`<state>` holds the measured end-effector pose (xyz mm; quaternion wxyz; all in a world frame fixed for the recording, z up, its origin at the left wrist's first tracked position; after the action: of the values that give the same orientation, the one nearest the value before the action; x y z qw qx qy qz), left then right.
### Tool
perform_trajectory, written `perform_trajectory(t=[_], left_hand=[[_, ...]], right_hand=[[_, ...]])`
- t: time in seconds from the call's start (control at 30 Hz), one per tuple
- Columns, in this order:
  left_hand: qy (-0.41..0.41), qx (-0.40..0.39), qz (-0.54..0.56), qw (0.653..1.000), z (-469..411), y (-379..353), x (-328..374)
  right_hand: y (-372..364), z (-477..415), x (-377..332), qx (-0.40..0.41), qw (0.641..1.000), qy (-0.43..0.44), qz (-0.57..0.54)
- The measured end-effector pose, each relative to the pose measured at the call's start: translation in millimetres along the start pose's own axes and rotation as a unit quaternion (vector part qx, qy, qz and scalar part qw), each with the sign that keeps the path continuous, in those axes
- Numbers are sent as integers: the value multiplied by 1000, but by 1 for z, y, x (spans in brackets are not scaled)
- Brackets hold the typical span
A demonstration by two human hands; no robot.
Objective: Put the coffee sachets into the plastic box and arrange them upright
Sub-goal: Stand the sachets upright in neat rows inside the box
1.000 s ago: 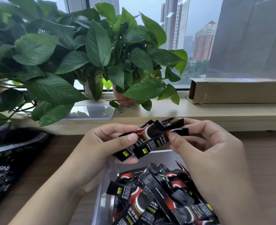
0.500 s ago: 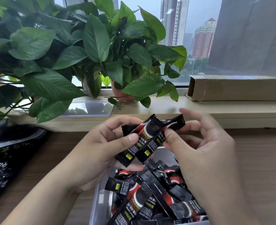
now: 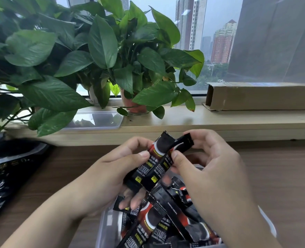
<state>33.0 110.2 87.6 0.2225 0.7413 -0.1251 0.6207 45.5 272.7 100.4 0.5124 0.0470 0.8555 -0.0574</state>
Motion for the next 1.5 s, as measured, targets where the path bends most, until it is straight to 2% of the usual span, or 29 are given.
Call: perform_trajectory(t=[0.13, 0.27, 0.4, 0.5, 0.63, 0.73, 0.83, 0.93, 1.13, 1.27, 1.37, 1.43, 1.5], left_hand=[[-3, 11, -41, 999, -1, 1, -2], [11, 22, -3, 1000, -1, 2, -1], [6, 30, -37, 999, -1, 2, 0], [14, 59, -66, 996, -1, 4, 0], [15, 110, -123, 986, -1, 9, 1], [-1, 129, -119, 984, 1, 5, 8], [-20, 113, -85, 990, 1, -1, 14], [-44, 131, -135, 981, 2, 5, 17], [-85, 210, -147, 963, 7, 18, 22], [-97, 191, -155, 964, 7, 18, 20], [-124, 215, -212, 945, 9, 20, 23], [-149, 223, -291, 918, 9, 18, 26], [-167, 214, -369, 889, 7, 12, 27]], right_hand=[[-5, 2, -1, -12, 999, -8, -32], [-10, 3, -2, -30, 998, -13, -44], [-12, 6, -8, -41, 999, 7, -2], [-13, 8, -13, -33, 998, 31, 50], [-14, 8, -10, -25, 998, 21, 57], [-15, 8, -7, -28, 999, 13, 43], [-16, 8, -6, -46, 999, -9, 27], [-19, 9, 3, -63, 996, -57, -2], [-16, 9, 6, -34, 996, -77, -22], [-10, 5, 3, -21, 992, -99, -75], [-11, 5, 2, -36, 986, -120, -111], [-17, 8, 5, -53, 981, -144, -122], [-22, 11, 8, -62, 985, -142, -76]])
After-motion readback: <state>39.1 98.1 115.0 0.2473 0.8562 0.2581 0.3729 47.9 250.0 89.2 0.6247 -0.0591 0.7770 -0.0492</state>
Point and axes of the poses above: each hand's wrist, its own z-axis away from the middle knuckle, its own y-axis out of the back of the hand, x = y × z, the point moved 7 cm from there along -z, towards the middle knuckle, and after that the axes turned 15 degrees about -z, right-handed, at the moved point
